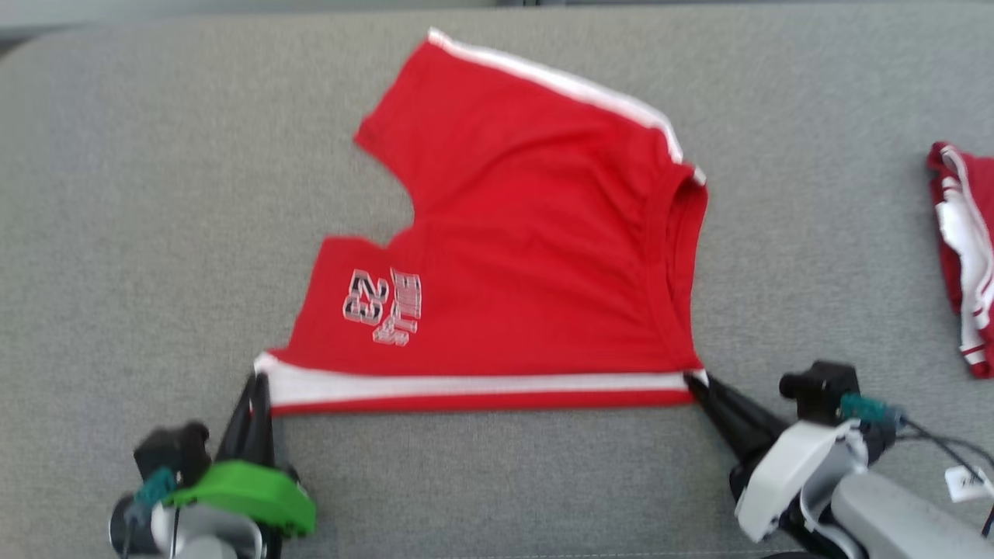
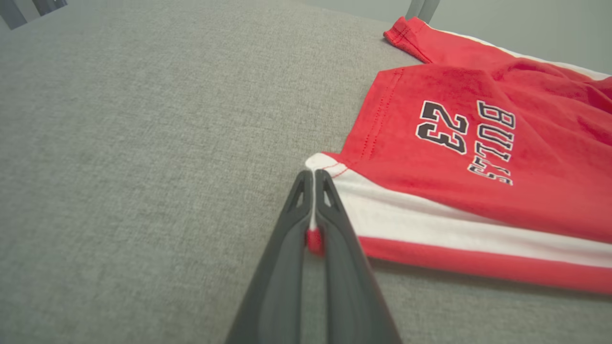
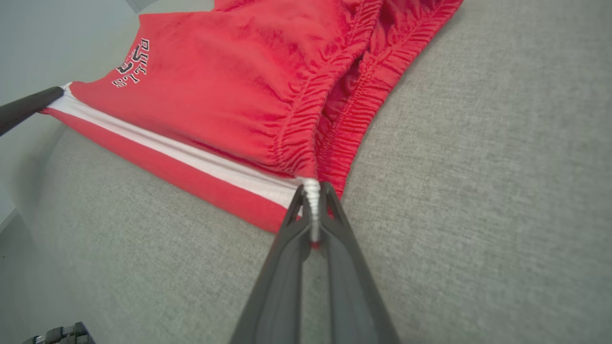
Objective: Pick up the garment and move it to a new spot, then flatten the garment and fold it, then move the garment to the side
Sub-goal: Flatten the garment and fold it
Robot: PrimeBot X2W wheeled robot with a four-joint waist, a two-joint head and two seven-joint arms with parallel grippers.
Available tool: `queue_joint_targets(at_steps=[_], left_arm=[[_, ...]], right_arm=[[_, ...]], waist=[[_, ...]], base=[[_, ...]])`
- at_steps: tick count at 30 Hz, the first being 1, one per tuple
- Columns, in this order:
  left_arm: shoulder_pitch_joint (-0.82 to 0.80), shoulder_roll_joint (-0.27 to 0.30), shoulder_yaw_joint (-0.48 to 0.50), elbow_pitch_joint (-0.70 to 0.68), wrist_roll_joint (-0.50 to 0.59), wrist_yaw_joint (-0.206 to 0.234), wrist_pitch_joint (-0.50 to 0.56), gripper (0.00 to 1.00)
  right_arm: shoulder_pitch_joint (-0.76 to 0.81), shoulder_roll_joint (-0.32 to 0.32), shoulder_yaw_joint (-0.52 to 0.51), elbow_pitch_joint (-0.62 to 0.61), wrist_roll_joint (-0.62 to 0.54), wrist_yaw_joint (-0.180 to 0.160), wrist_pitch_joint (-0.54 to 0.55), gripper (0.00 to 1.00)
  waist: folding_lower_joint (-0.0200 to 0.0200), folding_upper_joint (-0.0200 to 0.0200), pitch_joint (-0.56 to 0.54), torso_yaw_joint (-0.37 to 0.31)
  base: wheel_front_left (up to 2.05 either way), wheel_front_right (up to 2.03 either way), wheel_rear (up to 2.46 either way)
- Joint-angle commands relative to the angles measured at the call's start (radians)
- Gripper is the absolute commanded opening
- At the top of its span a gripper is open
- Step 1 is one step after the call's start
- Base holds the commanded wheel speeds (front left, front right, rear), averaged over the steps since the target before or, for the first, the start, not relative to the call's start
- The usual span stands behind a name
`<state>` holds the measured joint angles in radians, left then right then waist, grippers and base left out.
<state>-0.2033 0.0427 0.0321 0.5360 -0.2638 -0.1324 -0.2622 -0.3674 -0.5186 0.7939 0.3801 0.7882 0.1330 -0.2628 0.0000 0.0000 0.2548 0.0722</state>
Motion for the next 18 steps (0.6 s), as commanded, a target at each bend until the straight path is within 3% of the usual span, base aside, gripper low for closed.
queue_joint_targets(at_steps=[1,8,18], left_arm=[[0.043,0.016,0.02,0.005,-0.001,0.005,-0.003,0.0],[0.191,0.016,0.003,0.006,-0.022,0.005,-0.003,0.0],[0.312,0.014,0.012,-0.017,-0.027,0.004,-0.003,0.0]], right_arm=[[0.04,-0.006,-0.01,0.019,0.002,-0.004,-0.002,0.0],[0.181,0.038,0.011,0.057,0.001,-0.004,-0.002,0.0],[0.291,0.04,0.064,0.035,0.004,-0.004,-0.002,0.0]], waist=[[0.0,0.0,-0.171,-0.048],[0.0,0.0,-0.274,-0.041],[0.0,0.0,-0.326,-0.034]], base=[[0.0,0.0,0.0],[0.0,0.0,0.0],[0.0,0.0,0.0]])
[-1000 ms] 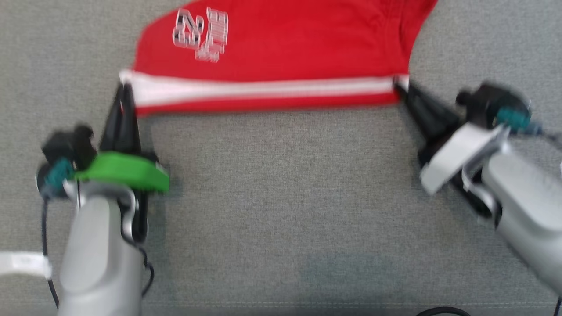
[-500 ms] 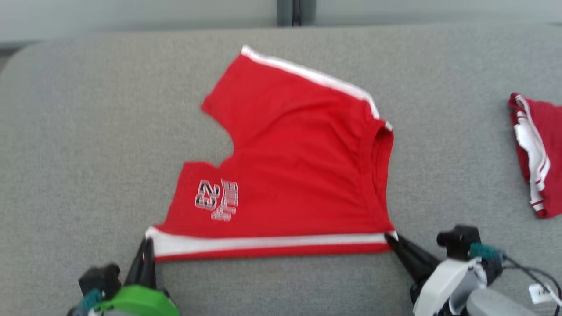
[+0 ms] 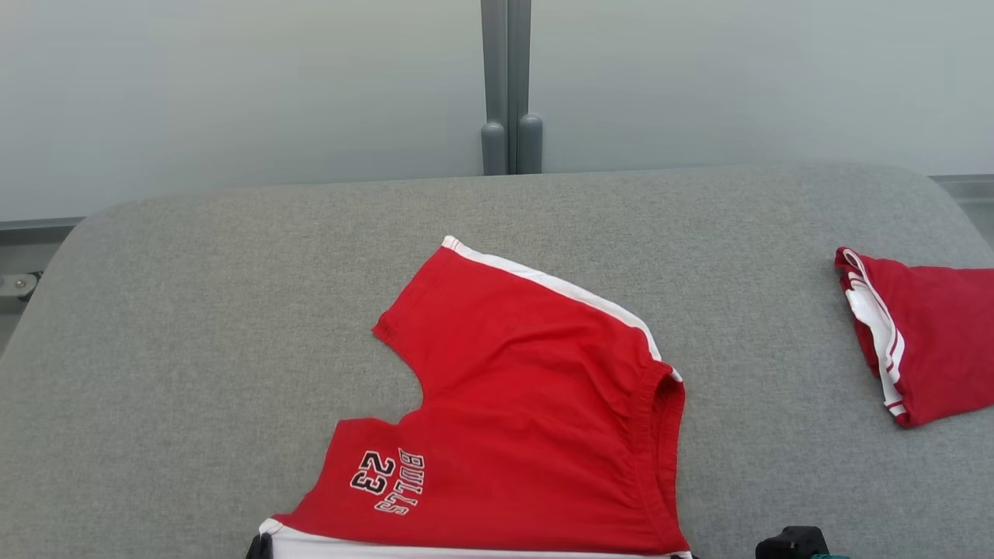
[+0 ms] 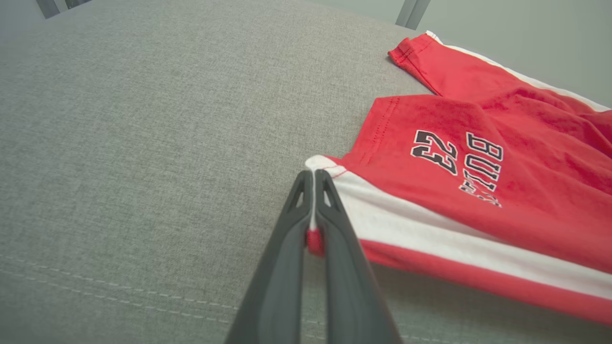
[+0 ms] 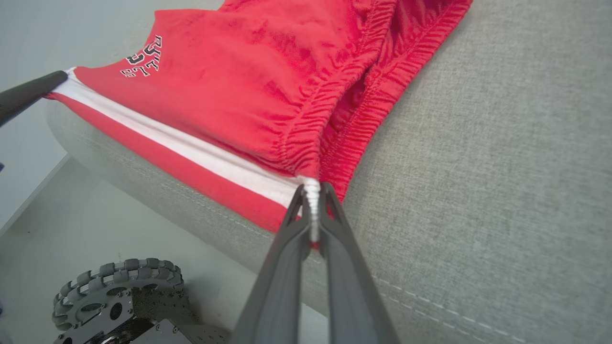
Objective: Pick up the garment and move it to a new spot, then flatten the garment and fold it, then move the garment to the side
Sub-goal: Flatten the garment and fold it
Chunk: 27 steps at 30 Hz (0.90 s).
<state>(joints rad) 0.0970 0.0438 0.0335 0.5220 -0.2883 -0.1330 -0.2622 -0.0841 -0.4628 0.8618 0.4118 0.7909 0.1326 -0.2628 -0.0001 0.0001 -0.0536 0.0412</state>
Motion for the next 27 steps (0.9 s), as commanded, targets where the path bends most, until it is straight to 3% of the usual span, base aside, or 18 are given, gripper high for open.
queue_joint_targets(at_steps=[1,11,27], left_arm=[[0.02,0.013,0.011,-0.011,-0.004,0.005,-0.003,0.0],[-0.141,0.03,-0.037,-0.117,0.025,0.004,-0.003,0.0],[-0.715,0.066,-0.108,0.183,0.151,0.013,-0.003,0.0]], right_arm=[[0.013,-0.017,0.001,-0.004,0.002,-0.004,-0.002,0.0],[-0.062,0.002,-0.11,-0.092,0.042,-0.003,-0.002,0.0],[-0.36,0.133,-0.268,0.0,0.061,-0.003,-0.002,0.0]], waist=[[0.0001,-0.0001,-0.019,-0.004],[0.0001,-0.0001,0.055,-0.022],[0.0001,-0.0001,0.382,-0.149]], base=[[0.0,0.0,0.0],[0.0,0.0,0.0],[0.0,0.0,0.0]])
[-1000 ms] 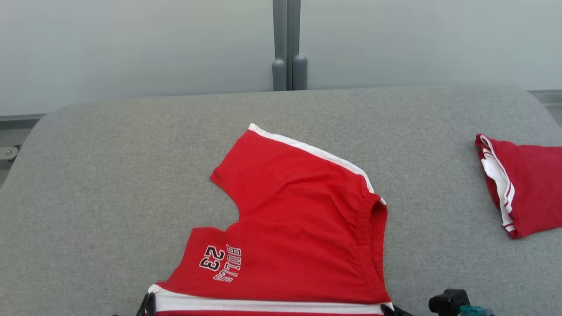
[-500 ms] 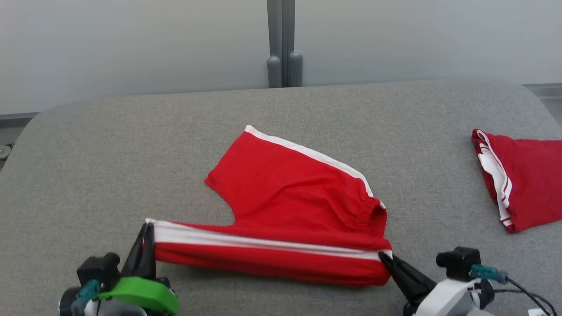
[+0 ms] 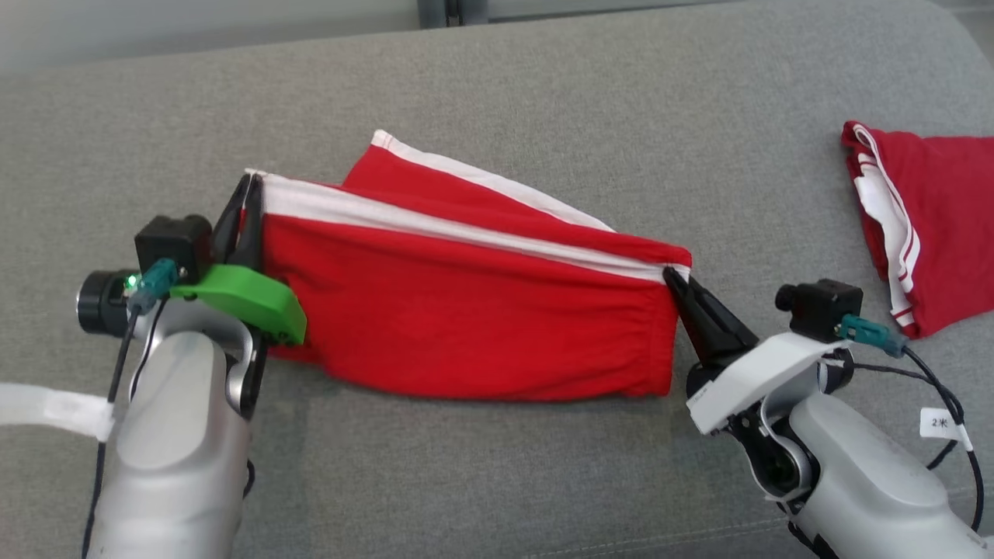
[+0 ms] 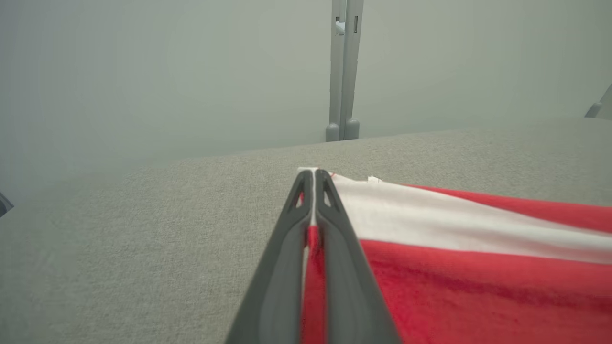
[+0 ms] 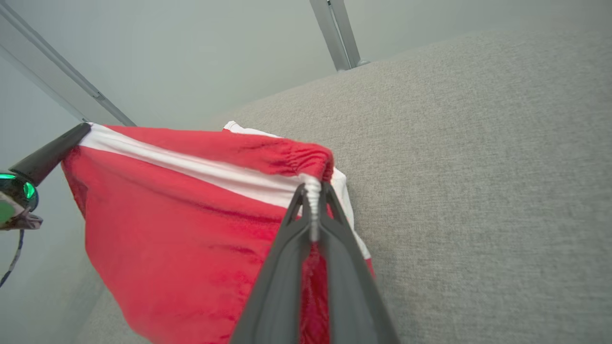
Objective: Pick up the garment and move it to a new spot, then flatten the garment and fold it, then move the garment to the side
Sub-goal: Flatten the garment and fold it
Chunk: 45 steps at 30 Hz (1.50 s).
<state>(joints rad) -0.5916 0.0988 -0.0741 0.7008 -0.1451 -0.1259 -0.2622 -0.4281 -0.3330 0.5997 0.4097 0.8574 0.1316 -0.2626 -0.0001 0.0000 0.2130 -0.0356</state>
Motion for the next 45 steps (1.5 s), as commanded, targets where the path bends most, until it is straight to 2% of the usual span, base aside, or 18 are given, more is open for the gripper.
queue_joint_targets(at_steps=[1,7,13,22,23,24,25,30,36,39,45], left_arm=[[-0.057,0.013,-0.004,0.022,0.012,0.007,-0.003,0.0],[-0.211,0.019,-0.031,0.112,0.046,0.015,-0.003,0.0],[-0.312,0.034,-0.057,0.21,0.075,0.023,-0.003,0.0],[-0.377,0.046,-0.072,0.304,0.08,0.043,-0.003,0.0],[-0.378,0.044,-0.074,0.319,0.081,0.047,-0.003,0.24],[-0.382,0.04,-0.071,0.322,0.074,0.049,-0.003,0.55],[-0.383,0.038,-0.069,0.316,0.073,0.052,-0.003,1.0],[-0.341,0.021,-0.065,0.288,0.052,0.047,-0.003,1.0],[-0.292,0.017,-0.059,0.251,0.039,0.04,-0.003,1.0],[-0.258,0.015,-0.062,0.291,0.032,0.037,-0.002,1.0],[-0.194,0.026,-0.046,0.365,-0.002,0.032,-0.003,1.0]], right_arm=[[-0.029,0.015,-0.014,0.002,-0.008,-0.002,-0.002,0.0],[-0.08,0.075,-0.064,0.024,-0.045,-0.002,-0.002,0.0],[-0.093,0.112,-0.083,0.033,-0.072,-0.002,-0.002,0.0],[-0.09,0.157,-0.125,0.027,-0.132,-0.002,-0.002,0.0],[-0.089,0.163,-0.128,0.029,-0.142,-0.002,-0.002,0.43],[-0.088,0.168,-0.135,0.03,-0.155,-0.002,-0.002,1.0],[-0.086,0.172,-0.137,0.031,-0.167,-0.002,-0.002,1.0],[-0.063,0.176,-0.193,0.015,-0.253,-0.002,-0.002,1.0],[0.009,0.196,-0.341,-0.043,-0.423,-0.002,-0.002,1.0],[0.062,0.216,-0.401,-0.071,-0.488,-0.002,-0.002,1.0],[0.131,0.244,-0.439,-0.091,-0.527,-0.001,-0.002,1.0]], waist=[[0.0001,0.0,0.135,-0.08],[0.0001,0.0,0.216,-0.12],[0.0001,0.0,0.247,-0.152],[0.0001,0.0,0.26,-0.178],[0.0001,0.0,0.259,-0.178],[0.0001,0.0,0.257,-0.178],[0.0001,0.0,0.255,-0.177],[0.0001,0.0,0.231,-0.162],[0.0001,0.0,0.178,-0.138],[0.0001,0.0,0.144,-0.127],[0.0001,0.0,0.104,-0.127]], base=[[0.0,0.0,0.0],[0.0,0.0,0.0],[0.0,0.0,0.0],[0.0,0.0,0.0],[0.0,0.0,0.0],[0.0,0.0,0.0],[0.0,0.0,0.0],[0.0,0.0,0.0],[0.0,0.0,0.0],[0.0,0.0,0.0],[0.0,0.0,0.0]])
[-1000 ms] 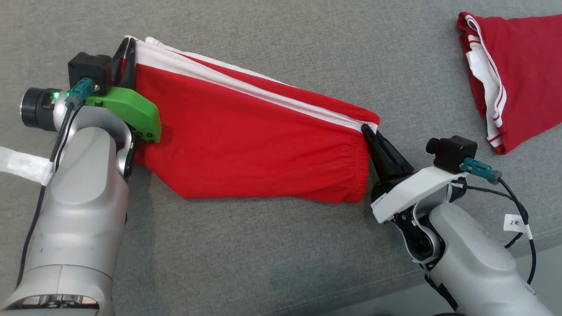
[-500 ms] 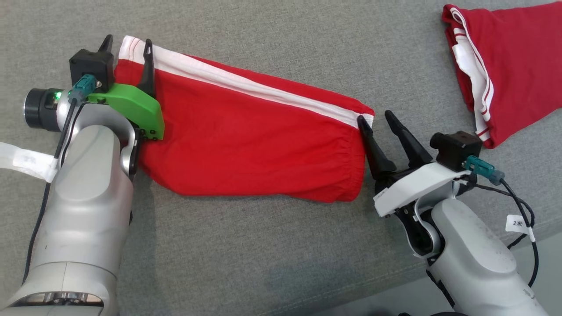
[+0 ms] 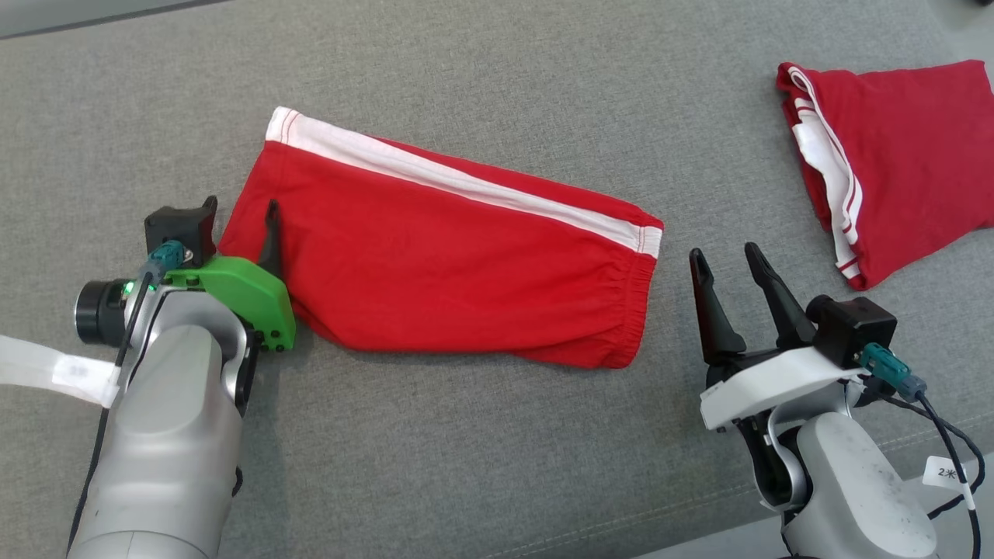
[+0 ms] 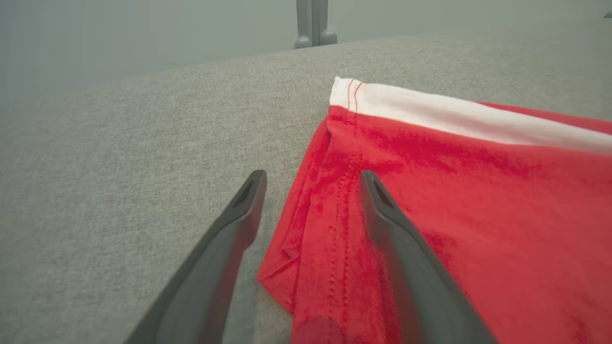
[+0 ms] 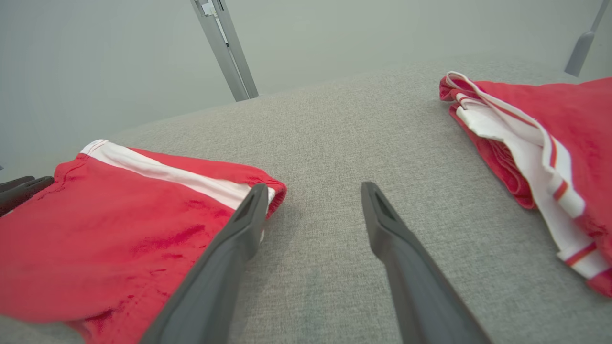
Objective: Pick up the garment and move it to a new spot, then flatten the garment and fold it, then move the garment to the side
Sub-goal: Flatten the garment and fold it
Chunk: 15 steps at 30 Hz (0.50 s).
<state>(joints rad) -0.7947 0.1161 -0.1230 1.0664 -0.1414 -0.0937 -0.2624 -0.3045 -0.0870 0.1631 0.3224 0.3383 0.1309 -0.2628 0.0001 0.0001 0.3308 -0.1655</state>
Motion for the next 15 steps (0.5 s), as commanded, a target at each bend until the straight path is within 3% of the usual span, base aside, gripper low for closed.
queue_joint_targets(at_steps=[1,9,10,11,12,15], left_arm=[[0.016,0.011,0.005,0.012,-0.009,0.004,-0.002,1.0],[0.035,-0.001,0.007,0.121,-0.042,-0.012,0.022,1.0],[0.035,-0.003,0.009,0.133,-0.052,-0.014,0.025,0.81],[0.036,-0.004,0.009,0.142,-0.054,-0.015,0.028,0.39],[0.041,-0.006,0.007,0.15,-0.058,-0.018,0.03,0.04],[0.056,-0.01,0.003,0.164,-0.071,-0.023,0.026,0.0]], right_arm=[[0.013,0.001,-0.006,-0.006,-0.009,-0.001,-0.002,1.0],[0.032,0.015,-0.003,-0.003,-0.013,-0.001,-0.002,1.0],[0.033,0.015,-0.004,-0.002,-0.014,-0.001,-0.002,1.0],[0.033,0.016,-0.005,-0.001,-0.014,-0.001,-0.002,1.0],[0.037,0.016,-0.006,0.0,-0.015,-0.001,-0.002,1.0],[0.045,0.018,-0.01,0.002,-0.014,-0.001,-0.002,1.0]], waist=[[-0.0001,-0.0001,-0.016,0.001],[-0.0001,-0.0001,-0.03,-0.022],[-0.0001,-0.0001,-0.032,-0.023],[-0.0001,-0.0001,-0.036,-0.025],[-0.0001,-0.0001,-0.042,-0.026],[-0.0001,-0.0001,-0.061,-0.027]], base=[[0.0,0.0,0.0],[0.0,0.0,0.0],[0.0,0.0,0.0],[0.0,0.0,0.0],[0.0,0.0,0.0],[0.0,0.0,0.0]])
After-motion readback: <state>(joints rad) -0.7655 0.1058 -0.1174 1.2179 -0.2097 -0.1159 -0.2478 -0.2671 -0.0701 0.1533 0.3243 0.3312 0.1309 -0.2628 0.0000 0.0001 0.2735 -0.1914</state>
